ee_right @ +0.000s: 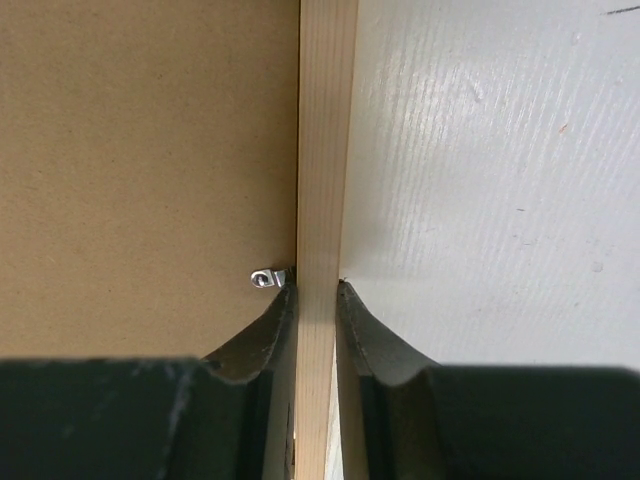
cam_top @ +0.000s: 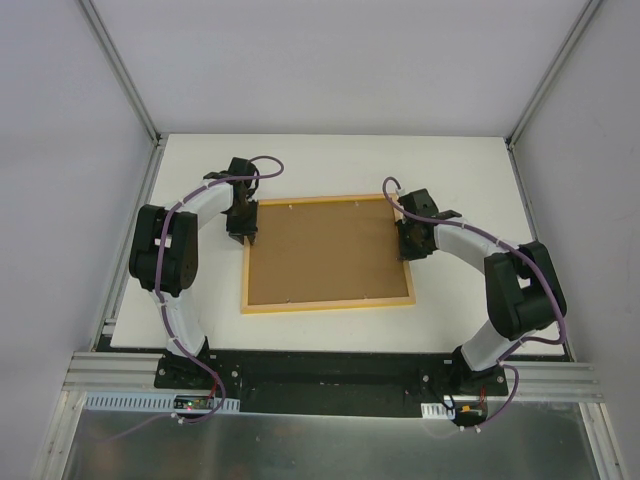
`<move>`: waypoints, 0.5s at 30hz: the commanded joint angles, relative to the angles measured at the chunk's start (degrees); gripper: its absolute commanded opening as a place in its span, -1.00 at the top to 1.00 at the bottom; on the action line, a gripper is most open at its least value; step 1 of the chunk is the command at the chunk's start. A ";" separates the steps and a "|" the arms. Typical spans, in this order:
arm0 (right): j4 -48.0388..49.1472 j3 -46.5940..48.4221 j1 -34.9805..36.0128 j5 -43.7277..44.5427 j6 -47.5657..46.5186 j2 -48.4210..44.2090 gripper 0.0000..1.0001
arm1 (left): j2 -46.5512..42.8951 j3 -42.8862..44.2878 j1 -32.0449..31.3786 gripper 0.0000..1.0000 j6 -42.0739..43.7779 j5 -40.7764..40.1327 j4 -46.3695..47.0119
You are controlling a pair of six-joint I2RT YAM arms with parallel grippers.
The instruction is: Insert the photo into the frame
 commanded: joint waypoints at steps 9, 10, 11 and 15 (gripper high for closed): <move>0.12 -0.05 0.56 -1.92 0.89 0.01 0.66 | 1.47 0.63 0.03 1.00 0.84 -0.09 0.13; 0.12 -0.05 0.56 -2.27 1.07 -0.52 0.65 | 1.29 0.72 0.12 1.00 0.84 0.08 0.13; 0.03 0.12 0.48 -2.89 1.24 -0.87 0.64 | 1.12 0.81 0.12 1.00 0.84 0.35 0.04; -0.76 1.00 0.56 -3.16 1.68 -1.67 0.60 | 0.94 1.77 0.21 0.93 0.49 0.52 -0.74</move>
